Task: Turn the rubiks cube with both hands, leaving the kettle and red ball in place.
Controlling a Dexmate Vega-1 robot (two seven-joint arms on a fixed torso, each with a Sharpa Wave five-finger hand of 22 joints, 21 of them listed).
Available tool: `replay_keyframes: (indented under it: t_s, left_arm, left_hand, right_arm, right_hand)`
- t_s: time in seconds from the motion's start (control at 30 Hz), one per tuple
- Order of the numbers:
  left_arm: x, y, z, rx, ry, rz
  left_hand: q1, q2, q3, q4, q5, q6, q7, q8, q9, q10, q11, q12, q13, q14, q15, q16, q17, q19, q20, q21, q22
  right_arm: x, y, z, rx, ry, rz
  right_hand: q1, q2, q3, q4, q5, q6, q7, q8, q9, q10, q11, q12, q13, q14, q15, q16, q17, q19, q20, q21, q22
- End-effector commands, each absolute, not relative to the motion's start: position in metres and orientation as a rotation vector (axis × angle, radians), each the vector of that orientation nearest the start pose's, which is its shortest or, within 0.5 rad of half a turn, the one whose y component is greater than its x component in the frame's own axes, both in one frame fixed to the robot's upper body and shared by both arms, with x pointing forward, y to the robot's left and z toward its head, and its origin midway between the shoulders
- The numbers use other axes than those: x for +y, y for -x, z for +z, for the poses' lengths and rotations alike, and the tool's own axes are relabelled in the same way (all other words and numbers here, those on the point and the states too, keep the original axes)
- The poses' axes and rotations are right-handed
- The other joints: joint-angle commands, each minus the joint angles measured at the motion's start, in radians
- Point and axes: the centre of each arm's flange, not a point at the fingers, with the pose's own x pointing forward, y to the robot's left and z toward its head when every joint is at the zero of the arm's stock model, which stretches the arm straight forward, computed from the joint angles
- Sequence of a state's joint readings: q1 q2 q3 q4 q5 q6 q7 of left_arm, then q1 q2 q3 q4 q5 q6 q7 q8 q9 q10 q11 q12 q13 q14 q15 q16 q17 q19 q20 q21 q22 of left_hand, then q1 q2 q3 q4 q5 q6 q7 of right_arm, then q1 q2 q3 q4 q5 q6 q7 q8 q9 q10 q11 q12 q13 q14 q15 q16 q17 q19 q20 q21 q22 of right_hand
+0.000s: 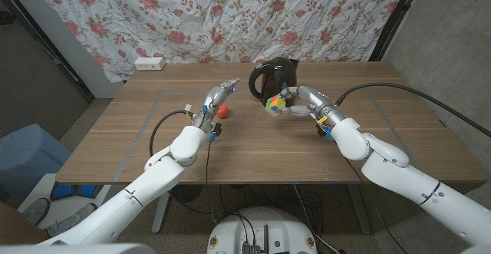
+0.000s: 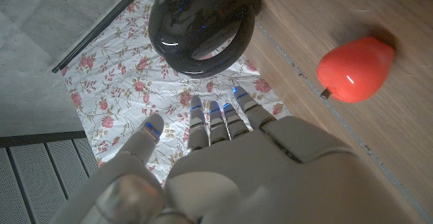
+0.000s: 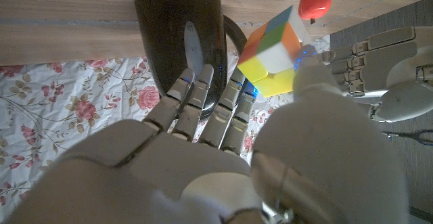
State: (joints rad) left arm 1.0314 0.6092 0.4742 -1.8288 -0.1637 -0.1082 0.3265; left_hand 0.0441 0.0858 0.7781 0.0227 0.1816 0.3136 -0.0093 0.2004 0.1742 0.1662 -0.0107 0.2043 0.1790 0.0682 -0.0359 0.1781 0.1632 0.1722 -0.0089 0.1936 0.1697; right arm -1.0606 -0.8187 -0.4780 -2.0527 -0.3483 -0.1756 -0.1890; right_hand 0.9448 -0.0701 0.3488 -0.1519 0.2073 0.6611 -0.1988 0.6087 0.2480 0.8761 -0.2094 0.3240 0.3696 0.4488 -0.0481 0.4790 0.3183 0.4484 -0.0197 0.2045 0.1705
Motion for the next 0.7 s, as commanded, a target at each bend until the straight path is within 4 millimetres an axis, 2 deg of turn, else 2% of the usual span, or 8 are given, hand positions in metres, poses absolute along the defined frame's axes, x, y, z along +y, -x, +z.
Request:
replay_keyframes:
  t_s: [0.03,0.2,0.3,0.37,0.5,0.57,0.7]
  left_arm:
    - [0.159,-0.544,-0.029,-0.784,-0.440,-0.143]
    - [0.152,-0.541,-0.031,-0.792,-0.467,-0.132]
    - [0.148,-0.540,-0.030,-0.795,-0.490,-0.125]
    - [0.145,-0.539,-0.030,-0.801,-0.501,-0.118]
    - [0.140,-0.536,-0.030,-0.811,-0.543,-0.101]
    - [0.138,-0.534,-0.031,-0.817,-0.562,-0.092]
    - [0.132,-0.531,-0.033,-0.826,-0.586,-0.075]
  left_hand:
    - [0.000,0.076,-0.002,0.006,0.001,0.008,-0.011,-0.001,0.005,0.008,0.001,0.007,0.003,0.013,-0.019,0.006,0.009,0.008,0.004,0.007,0.002]
    - [-0.007,0.078,-0.003,0.016,0.001,0.010,-0.018,-0.003,0.005,0.011,-0.004,0.007,0.003,0.017,-0.019,0.007,0.011,0.010,0.003,0.007,0.003]
    - [-0.006,0.075,-0.003,0.013,0.001,0.010,-0.023,-0.004,0.004,0.013,-0.008,0.007,0.003,0.017,-0.020,0.006,0.009,0.011,0.002,0.007,0.003]
    - [0.001,0.075,0.001,0.003,0.003,0.016,-0.044,-0.005,0.004,0.013,-0.009,0.006,0.004,0.018,-0.020,0.003,0.005,0.012,0.003,0.006,0.003]
    - [0.002,0.074,0.003,0.000,0.003,0.005,-0.050,-0.011,0.004,0.015,-0.011,0.005,0.004,0.019,-0.020,0.001,0.004,0.013,0.003,0.006,0.003]
    - [-0.002,0.073,0.001,0.004,0.002,0.000,-0.056,-0.013,0.004,0.014,-0.010,0.004,0.004,0.018,-0.021,0.002,0.007,0.013,0.003,0.005,0.003]
    - [-0.019,0.069,-0.008,0.024,0.001,-0.008,-0.084,-0.017,0.004,0.009,-0.004,0.001,0.004,0.013,-0.020,0.003,0.013,0.013,0.001,0.004,0.003]
  right_arm:
    - [-0.202,-0.526,-0.021,-0.756,1.018,0.045]
    - [-0.207,-0.528,-0.022,-0.744,0.993,0.040]
    - [-0.208,-0.529,-0.022,-0.745,0.980,0.035]
    - [-0.209,-0.530,-0.022,-0.743,0.971,0.031]
    - [-0.211,-0.532,-0.023,-0.736,0.936,0.029]
    - [-0.212,-0.532,-0.023,-0.732,0.928,0.032]
    - [-0.214,-0.534,-0.024,-0.724,0.887,0.043]
  right_hand:
    - [0.015,0.037,-0.004,0.000,-0.001,0.035,-0.022,0.004,0.005,0.018,-0.010,0.003,0.003,0.009,-0.142,0.007,0.004,0.008,0.004,0.004,0.001]
    - [0.014,0.037,-0.006,0.001,-0.002,0.035,-0.022,0.004,0.004,0.018,-0.010,0.002,0.004,0.008,-0.141,0.007,0.004,0.008,0.007,0.003,0.001]
    - [0.014,0.039,-0.006,0.001,-0.002,0.035,-0.022,0.004,0.004,0.018,-0.010,0.002,0.004,0.009,-0.142,0.008,0.005,0.008,0.009,0.002,0.001]
    - [0.014,0.040,-0.007,0.001,-0.003,0.035,-0.022,0.004,0.004,0.019,-0.010,0.001,0.005,0.009,-0.143,0.009,0.006,0.007,0.010,0.001,0.001]
    - [0.014,0.041,-0.008,0.001,-0.004,0.036,-0.022,0.005,0.004,0.020,-0.010,0.001,0.006,0.009,-0.142,0.009,0.007,0.007,0.013,0.001,0.001]
    - [0.013,0.042,-0.008,0.001,-0.004,0.037,-0.022,0.005,0.003,0.022,-0.010,0.001,0.006,0.009,-0.143,0.010,0.007,0.007,0.013,0.000,0.001]
    - [0.013,0.042,-0.009,0.002,-0.005,0.038,-0.022,0.005,0.003,0.025,-0.010,0.002,0.007,0.009,-0.142,0.011,0.008,0.008,0.015,0.000,0.001]
